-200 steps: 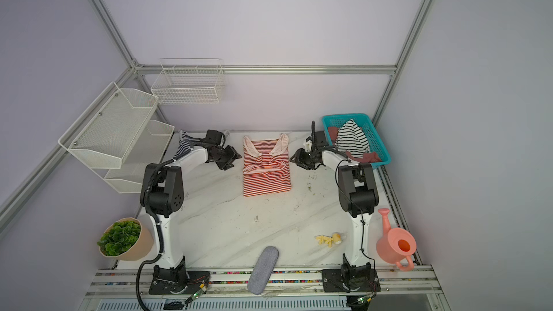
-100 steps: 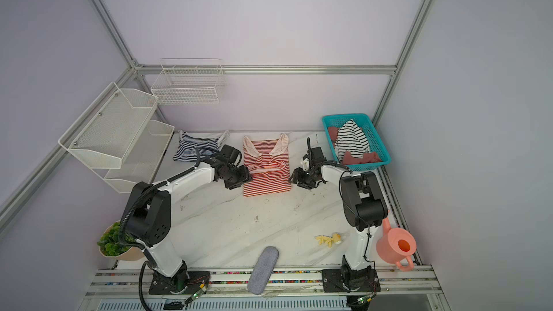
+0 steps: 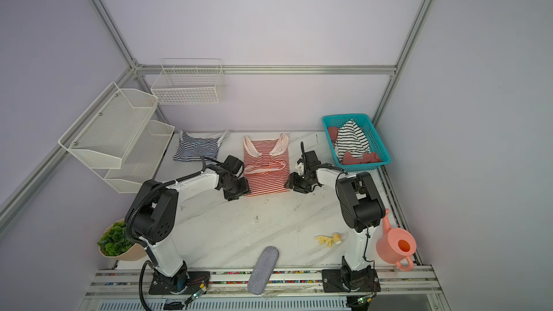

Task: Fold and stack tank tops
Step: Fold the tank top at the top-center of the table.

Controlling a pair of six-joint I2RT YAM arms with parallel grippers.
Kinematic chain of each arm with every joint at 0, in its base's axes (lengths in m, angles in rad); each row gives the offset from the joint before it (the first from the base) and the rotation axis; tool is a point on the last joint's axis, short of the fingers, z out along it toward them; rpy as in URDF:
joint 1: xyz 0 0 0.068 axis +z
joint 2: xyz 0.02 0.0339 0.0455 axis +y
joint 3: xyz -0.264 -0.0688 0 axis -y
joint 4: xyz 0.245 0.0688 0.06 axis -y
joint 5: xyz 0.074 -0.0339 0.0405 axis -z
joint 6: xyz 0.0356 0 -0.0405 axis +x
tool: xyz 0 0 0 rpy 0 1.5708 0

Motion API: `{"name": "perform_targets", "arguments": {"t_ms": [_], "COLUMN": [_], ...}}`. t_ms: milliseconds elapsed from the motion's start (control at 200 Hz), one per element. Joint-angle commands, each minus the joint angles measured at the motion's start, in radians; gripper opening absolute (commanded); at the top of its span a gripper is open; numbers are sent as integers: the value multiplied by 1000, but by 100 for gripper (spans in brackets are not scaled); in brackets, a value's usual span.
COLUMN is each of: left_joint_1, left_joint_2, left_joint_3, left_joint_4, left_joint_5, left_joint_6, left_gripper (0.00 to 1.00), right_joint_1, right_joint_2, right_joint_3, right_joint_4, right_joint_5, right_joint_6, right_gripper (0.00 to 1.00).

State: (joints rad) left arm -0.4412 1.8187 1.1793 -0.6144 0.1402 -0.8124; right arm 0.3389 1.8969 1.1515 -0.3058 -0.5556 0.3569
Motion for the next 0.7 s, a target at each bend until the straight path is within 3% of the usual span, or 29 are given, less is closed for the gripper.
{"name": "perform_targets", "arguments": {"t_ms": [0,220,380,505,635,695], "left_joint_1": [-3,-3,-3,-2,-4,-5], "left_joint_2": [9,36,59,63,52,41], "left_joint_3": [-35,-51,-63,-72,-82,-87], "left_joint_4": [45,90,117,135,145,151], "left_joint_5": [12,40,55,69,84,92], "left_joint_6": [-29,-51,-59,-60,-55,-47], "left_gripper": [61,59,49,33,16,5], "right_joint_1": [9,14,19,21,26,36], "right_joint_2": [40,63,73,74,62,46], "right_joint_3": [-2,-9,-9,-13,-17,-17], "right_joint_4": [-16,-14,-9,-5,-9,-23], "right_joint_5": [24,26,20,16,26,38], "right_joint_6": [-13,-16,-16,-15,-14,-19], "right_gripper": [51,44,35,22,0,0]}}
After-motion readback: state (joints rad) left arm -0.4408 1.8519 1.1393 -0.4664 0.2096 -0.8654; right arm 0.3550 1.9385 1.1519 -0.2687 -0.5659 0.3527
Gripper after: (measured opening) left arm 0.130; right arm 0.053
